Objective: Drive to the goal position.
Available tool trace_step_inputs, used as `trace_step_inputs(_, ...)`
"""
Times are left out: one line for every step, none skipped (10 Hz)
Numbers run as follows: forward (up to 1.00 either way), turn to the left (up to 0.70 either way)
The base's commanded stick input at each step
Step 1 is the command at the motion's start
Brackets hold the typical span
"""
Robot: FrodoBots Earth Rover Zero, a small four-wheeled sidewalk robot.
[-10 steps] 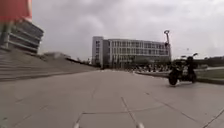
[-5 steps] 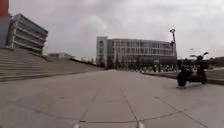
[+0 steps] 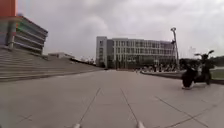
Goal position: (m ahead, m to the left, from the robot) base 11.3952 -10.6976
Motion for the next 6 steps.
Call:
trace_step_inputs(0.50,0.00)
trace_step_inputs(0.50,0.00)
trace_step_inputs(0.50,0.00)
trace_step_inputs(0.50,0.00)
trace_step_inputs(0.50,0.00)
trace_step_inputs(0.50,0.00)
